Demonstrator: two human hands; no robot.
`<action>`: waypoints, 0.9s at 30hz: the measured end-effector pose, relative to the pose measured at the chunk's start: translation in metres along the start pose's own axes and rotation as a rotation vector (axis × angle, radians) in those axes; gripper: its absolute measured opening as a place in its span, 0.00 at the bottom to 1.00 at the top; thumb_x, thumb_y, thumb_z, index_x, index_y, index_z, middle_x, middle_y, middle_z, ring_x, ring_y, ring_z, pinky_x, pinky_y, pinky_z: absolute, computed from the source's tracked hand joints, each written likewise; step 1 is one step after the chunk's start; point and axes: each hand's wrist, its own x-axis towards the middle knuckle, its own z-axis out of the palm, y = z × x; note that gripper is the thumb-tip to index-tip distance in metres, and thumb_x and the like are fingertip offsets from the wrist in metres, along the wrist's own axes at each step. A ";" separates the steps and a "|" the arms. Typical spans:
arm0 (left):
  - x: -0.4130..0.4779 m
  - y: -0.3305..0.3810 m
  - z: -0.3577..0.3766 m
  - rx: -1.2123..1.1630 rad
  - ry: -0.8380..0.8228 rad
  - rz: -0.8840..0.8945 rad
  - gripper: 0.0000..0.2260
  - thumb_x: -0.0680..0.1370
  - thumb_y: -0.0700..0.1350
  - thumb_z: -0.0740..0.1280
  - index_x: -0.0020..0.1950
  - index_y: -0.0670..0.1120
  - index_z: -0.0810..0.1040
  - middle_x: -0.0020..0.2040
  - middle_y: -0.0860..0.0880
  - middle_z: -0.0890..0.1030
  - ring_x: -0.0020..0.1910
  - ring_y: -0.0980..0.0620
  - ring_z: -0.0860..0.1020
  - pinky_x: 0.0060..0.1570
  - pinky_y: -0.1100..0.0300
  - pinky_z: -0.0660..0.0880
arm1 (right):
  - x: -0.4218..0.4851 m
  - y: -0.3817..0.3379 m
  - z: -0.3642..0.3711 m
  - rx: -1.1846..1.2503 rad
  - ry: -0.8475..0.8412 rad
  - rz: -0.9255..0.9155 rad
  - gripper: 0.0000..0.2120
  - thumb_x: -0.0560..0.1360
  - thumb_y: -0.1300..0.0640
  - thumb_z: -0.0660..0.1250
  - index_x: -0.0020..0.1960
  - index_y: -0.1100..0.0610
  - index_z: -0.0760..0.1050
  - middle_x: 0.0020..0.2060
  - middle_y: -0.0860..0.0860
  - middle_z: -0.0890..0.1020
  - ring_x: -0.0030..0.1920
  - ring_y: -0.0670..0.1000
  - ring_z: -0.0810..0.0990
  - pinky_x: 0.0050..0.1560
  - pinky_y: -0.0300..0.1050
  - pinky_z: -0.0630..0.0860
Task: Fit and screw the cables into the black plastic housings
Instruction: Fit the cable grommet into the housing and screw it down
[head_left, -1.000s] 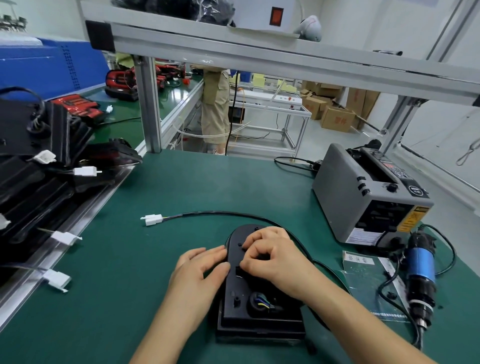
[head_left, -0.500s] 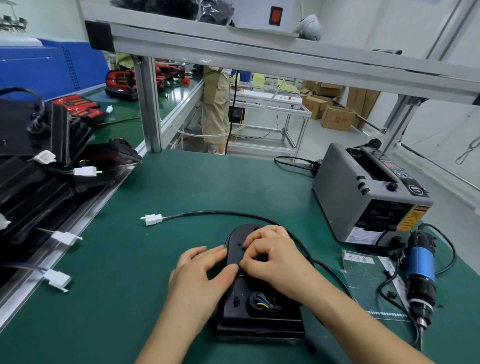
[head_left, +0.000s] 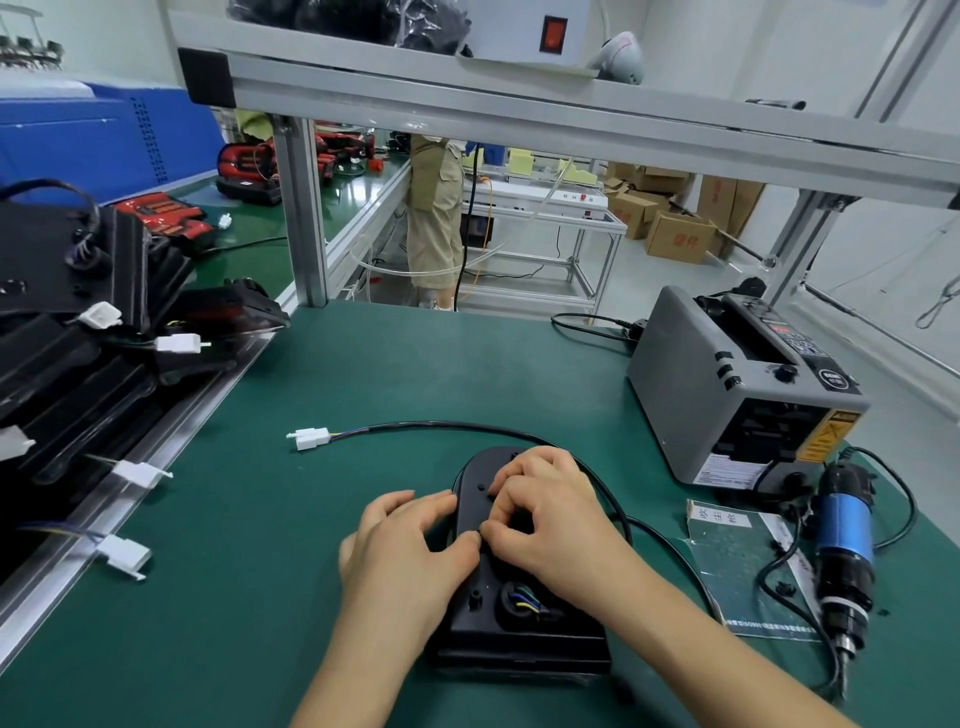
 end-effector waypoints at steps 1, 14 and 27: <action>0.000 0.000 0.000 0.012 -0.006 -0.006 0.13 0.71 0.55 0.70 0.55 0.64 0.78 0.41 0.74 0.57 0.63 0.60 0.62 0.59 0.65 0.54 | 0.000 0.000 0.001 -0.023 0.008 -0.007 0.08 0.70 0.52 0.70 0.34 0.49 0.74 0.47 0.39 0.76 0.57 0.41 0.63 0.63 0.44 0.60; -0.007 -0.019 -0.008 -0.024 0.006 0.276 0.27 0.77 0.32 0.61 0.60 0.66 0.73 0.60 0.58 0.75 0.67 0.53 0.68 0.64 0.58 0.63 | -0.026 0.012 -0.014 0.013 0.097 0.025 0.12 0.76 0.62 0.63 0.51 0.49 0.82 0.50 0.34 0.75 0.61 0.42 0.63 0.67 0.41 0.61; -0.012 -0.019 -0.019 0.636 0.091 0.738 0.29 0.65 0.38 0.50 0.53 0.58 0.83 0.63 0.48 0.78 0.64 0.42 0.68 0.54 0.50 0.62 | -0.058 0.015 -0.012 -0.016 -0.015 0.048 0.18 0.82 0.48 0.50 0.67 0.39 0.70 0.65 0.26 0.63 0.70 0.32 0.45 0.70 0.33 0.43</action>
